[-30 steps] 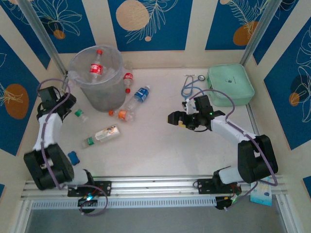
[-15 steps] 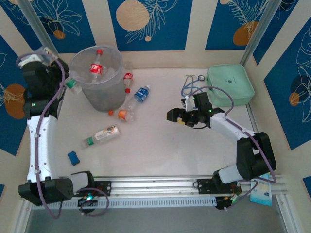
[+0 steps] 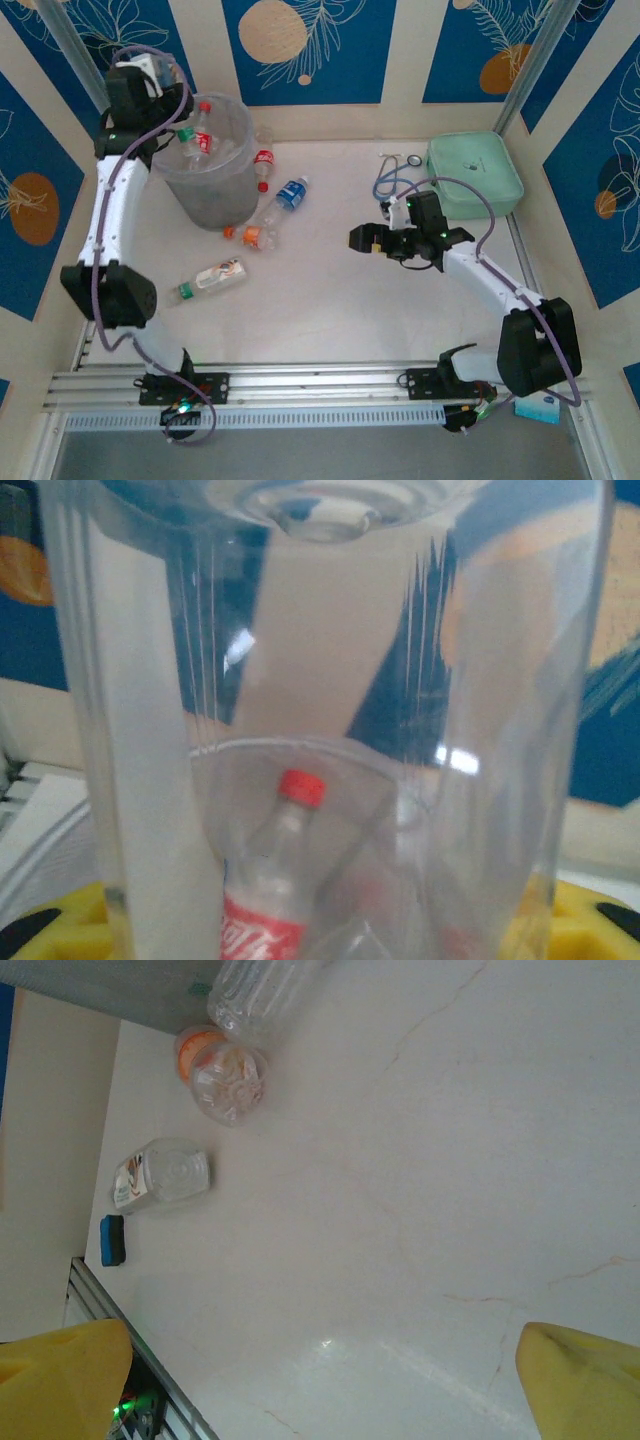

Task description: Put the plastic bottles in the bin

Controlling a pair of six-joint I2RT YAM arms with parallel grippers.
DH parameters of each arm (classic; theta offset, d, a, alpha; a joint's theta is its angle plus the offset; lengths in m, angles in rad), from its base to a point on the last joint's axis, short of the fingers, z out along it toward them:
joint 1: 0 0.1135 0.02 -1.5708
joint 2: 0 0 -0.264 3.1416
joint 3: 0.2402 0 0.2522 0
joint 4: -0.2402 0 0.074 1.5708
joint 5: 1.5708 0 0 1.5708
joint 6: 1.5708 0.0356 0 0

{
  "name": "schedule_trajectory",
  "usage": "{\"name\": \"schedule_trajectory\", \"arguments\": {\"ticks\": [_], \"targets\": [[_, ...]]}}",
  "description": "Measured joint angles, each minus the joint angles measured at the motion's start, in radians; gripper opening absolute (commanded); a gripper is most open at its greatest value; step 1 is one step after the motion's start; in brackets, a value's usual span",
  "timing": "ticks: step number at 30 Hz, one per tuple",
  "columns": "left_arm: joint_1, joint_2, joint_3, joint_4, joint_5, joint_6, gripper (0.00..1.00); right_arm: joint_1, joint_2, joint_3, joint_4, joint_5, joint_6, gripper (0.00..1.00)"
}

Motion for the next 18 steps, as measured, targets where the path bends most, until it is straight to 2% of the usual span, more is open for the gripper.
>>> {"name": "schedule_trajectory", "arguments": {"ticks": [3, 11, 15, 18], "targets": [[-0.016, 0.084, 0.079, -0.061, 0.040, 0.076, 0.05, -0.005, -0.010, -0.007, -0.013, 0.005, 0.000, 0.99], [-0.034, 0.164, 0.072, -0.222, 0.111, 0.237, 0.07, -0.006, -0.015, -0.008, -0.017, 0.012, -0.007, 0.99], [-0.038, 0.164, 0.019, -0.250, 0.117, 0.284, 0.15, -0.006, -0.015, -0.008, -0.016, 0.012, -0.007, 0.99], [-0.042, 0.164, -0.037, -0.243, 0.135, 0.311, 0.25, -0.006, -0.015, -0.013, -0.014, 0.012, -0.007, 0.99]]}}
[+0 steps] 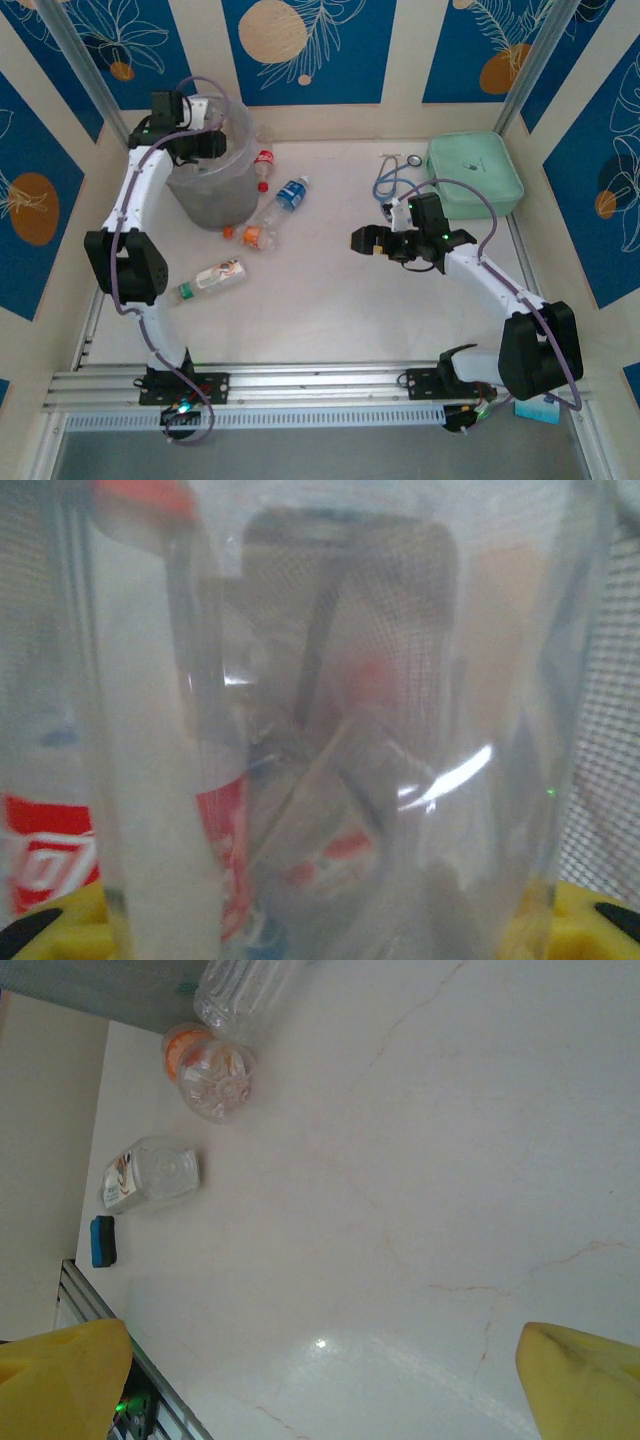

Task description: Put the plastic bottles in the bin

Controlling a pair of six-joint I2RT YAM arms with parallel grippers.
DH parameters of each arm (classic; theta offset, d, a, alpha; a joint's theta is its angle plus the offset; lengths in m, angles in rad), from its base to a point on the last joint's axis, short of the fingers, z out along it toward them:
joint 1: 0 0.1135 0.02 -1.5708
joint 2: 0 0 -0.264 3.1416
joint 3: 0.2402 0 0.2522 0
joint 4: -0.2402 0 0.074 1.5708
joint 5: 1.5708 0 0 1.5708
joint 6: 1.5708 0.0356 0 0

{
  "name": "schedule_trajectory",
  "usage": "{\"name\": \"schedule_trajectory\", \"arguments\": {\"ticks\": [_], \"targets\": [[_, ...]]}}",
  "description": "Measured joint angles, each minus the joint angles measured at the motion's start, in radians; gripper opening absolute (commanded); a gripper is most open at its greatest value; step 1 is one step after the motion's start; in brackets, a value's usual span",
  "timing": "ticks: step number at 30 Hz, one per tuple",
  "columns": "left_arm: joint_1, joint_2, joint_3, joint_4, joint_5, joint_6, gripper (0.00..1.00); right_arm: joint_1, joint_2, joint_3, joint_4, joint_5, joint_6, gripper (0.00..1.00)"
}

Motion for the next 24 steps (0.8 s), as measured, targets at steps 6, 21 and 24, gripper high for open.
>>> {"name": "schedule_trajectory", "arguments": {"ticks": [6, 21, 24], "targets": [[-0.005, -0.026, -0.048, 0.018, 0.021, 0.045, 0.87, 0.000, 0.000, -0.002, -0.002, 0.000, 0.000, 0.99], [-0.006, -0.139, -0.012, 0.050, 0.027, -0.103, 0.47, 0.019, 0.020, -0.005, 0.010, -0.001, 0.008, 0.99], [-0.006, -0.139, -0.054, 0.064, 0.020, -0.131, 0.33, 0.023, 0.020, -0.005, 0.010, -0.001, 0.008, 0.99]]}}
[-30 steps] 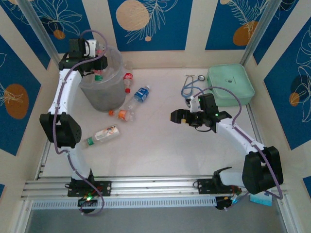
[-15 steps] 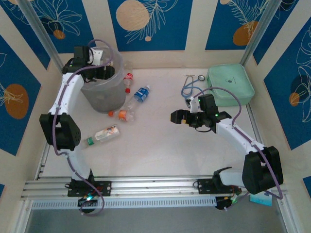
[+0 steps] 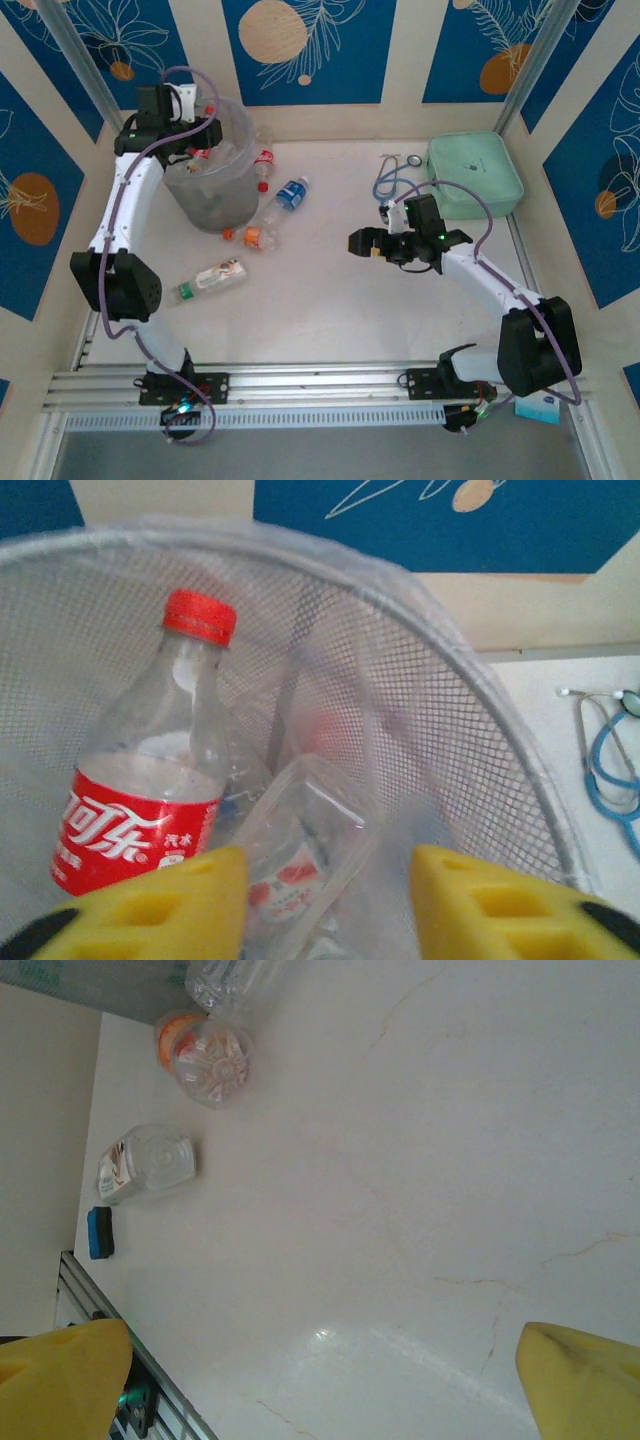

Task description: Put the plastic bottles in the bin

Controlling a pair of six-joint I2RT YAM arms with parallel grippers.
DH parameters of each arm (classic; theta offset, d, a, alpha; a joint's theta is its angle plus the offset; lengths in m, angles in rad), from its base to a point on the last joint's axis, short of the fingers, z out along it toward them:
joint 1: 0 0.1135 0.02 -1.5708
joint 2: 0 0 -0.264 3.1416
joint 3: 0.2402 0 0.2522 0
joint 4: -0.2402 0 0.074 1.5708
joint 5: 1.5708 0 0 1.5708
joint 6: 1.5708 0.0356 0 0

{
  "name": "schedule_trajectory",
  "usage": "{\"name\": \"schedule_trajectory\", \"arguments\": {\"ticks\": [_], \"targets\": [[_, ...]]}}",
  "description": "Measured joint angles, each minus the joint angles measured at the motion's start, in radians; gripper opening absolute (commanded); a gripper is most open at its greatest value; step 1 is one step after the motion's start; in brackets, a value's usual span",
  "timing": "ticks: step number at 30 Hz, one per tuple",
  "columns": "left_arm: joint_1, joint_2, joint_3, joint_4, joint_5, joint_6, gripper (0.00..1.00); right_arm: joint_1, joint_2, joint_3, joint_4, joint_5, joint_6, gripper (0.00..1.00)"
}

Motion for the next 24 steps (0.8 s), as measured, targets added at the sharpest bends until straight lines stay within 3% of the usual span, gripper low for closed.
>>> {"name": "schedule_trajectory", "arguments": {"ticks": [4, 15, 24], "targets": [[-0.001, -0.022, -0.143, 0.045, -0.037, -0.028, 0.22, 0.000, 0.000, -0.001, 0.000, 0.000, 0.000, 0.99], [0.000, -0.071, -0.293, 0.119, -0.075, -0.089, 0.22, 0.013, 0.016, -0.001, 0.007, -0.007, 0.000, 0.99], [0.000, -0.069, -0.105, 0.061, -0.056, -0.089, 0.74, 0.015, 0.016, -0.001, 0.012, -0.007, 0.000, 0.99]]}}
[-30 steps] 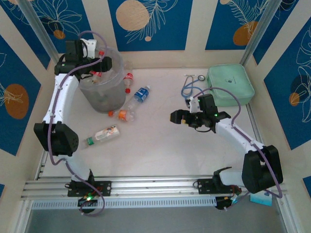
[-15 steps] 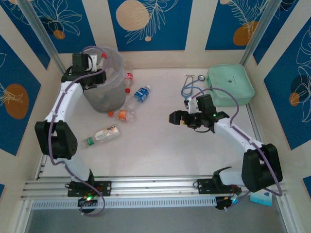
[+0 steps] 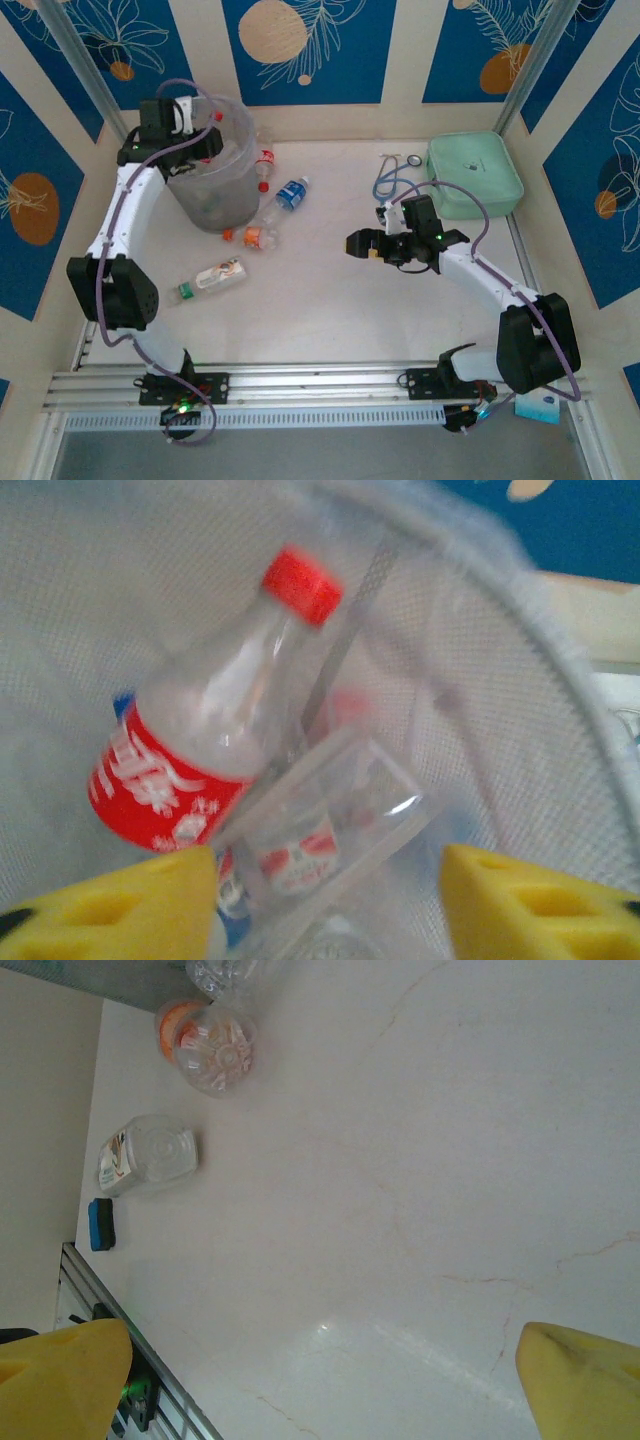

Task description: Put the plastic bottles in the bin

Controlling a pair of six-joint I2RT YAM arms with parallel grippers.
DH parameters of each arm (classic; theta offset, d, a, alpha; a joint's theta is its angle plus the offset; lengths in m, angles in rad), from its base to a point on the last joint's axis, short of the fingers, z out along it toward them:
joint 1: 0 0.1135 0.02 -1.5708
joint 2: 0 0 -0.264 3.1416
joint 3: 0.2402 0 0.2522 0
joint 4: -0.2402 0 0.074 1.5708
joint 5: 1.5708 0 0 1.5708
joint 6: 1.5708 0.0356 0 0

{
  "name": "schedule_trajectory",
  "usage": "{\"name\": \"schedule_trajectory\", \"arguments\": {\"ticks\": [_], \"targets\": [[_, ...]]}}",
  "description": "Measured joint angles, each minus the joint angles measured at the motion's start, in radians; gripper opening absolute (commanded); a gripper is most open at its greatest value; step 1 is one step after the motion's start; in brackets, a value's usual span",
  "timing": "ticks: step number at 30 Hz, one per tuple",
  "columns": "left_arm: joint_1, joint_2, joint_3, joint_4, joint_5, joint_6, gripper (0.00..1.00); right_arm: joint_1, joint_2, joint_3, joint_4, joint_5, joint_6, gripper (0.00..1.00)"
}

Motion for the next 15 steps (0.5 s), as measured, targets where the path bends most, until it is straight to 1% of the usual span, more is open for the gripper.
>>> {"name": "schedule_trajectory", "arguments": {"ticks": [2, 5, 8, 11, 15], "targets": [[0.000, -0.017, 0.030, -0.003, 0.005, 0.006, 0.83, 0.000, 0.000, 0.000, 0.004, 0.000, -0.001, 0.99], [0.000, -0.072, 0.032, -0.024, 0.005, 0.012, 0.89, 0.005, 0.005, 0.001, 0.006, -0.001, -0.006, 0.99], [0.000, -0.154, 0.027, -0.040, -0.003, 0.016, 0.92, 0.016, 0.022, 0.009, 0.008, -0.003, -0.018, 0.99], [-0.003, -0.274, -0.006, -0.053, -0.023, 0.005, 0.93, 0.039, 0.034, 0.027, 0.009, -0.003, -0.043, 0.99], [-0.013, -0.508, -0.167, -0.050, -0.064, -0.102, 0.93, 0.064, 0.063, 0.080, 0.019, 0.008, -0.078, 0.99]]}}
